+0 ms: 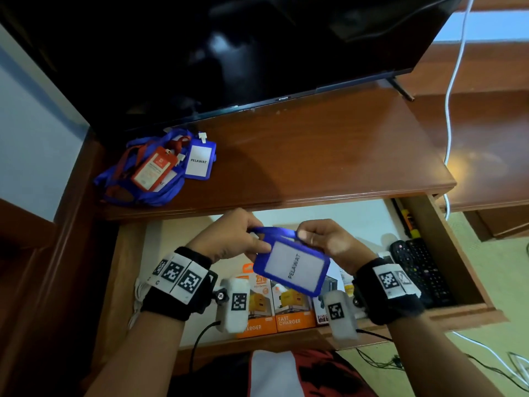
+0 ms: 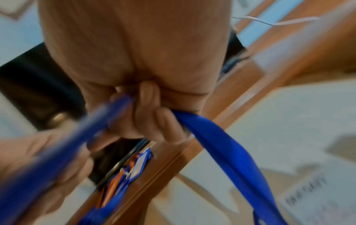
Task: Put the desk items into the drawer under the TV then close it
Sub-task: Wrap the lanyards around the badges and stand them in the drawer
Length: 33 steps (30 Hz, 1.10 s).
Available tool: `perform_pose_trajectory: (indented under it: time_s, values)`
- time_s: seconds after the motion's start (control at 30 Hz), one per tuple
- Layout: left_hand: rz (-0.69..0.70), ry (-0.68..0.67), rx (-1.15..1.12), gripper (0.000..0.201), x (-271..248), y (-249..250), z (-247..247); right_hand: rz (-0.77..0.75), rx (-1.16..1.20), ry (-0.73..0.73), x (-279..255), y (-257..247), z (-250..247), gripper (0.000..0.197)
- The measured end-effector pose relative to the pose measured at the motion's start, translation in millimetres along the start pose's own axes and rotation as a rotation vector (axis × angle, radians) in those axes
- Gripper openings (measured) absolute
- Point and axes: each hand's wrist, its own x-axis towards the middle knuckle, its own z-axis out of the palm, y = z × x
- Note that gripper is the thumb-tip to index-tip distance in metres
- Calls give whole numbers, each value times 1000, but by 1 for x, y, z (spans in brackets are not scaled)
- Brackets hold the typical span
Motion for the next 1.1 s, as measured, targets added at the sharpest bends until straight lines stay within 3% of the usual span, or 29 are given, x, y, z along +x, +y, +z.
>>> perform_pose_trajectory:
  time_s: [0.13, 0.27, 0.37, 0.43, 0.5, 0.6, 0.73, 0.87, 0.97, 1.03, 1.1]
  values:
    - [7, 162, -245, 8, -3, 0, -6, 38, 172, 108, -1, 15, -3, 13]
    - [-39, 508, -496, 10, 8, -5, -11, 33, 40, 68, -5, 12, 9, 23]
    - [-32, 700, -446, 7, 15, -9, -13, -7, -178, -16, -11, -10, 21, 25]
    - [-18, 766, -287, 10, 18, -14, -11, -42, -302, -85, -13, -30, 24, 23]
    - [13, 749, -79, 12, 17, -14, -6, -67, -383, -119, -15, -49, 22, 19]
    - [46, 558, 101, 6, 11, -3, 7, -131, -425, -49, -12, -72, 8, 12]
    - [120, 251, 87, 7, 0, 7, 14, -207, -446, 27, 2, -87, -19, 13]
    - [191, 91, -66, 13, -11, 12, 8, -112, -364, 22, 15, -70, -38, 18]
    - [292, 139, -373, 17, -14, 8, 4, -87, -115, 88, 16, -50, -29, 18]
    - [315, 248, -517, 10, -12, 5, 2, -21, -24, 166, 12, -35, -10, 16]
    - [287, 410, -555, 5, -7, 1, 1, -23, -15, 131, 11, -20, 12, 18]
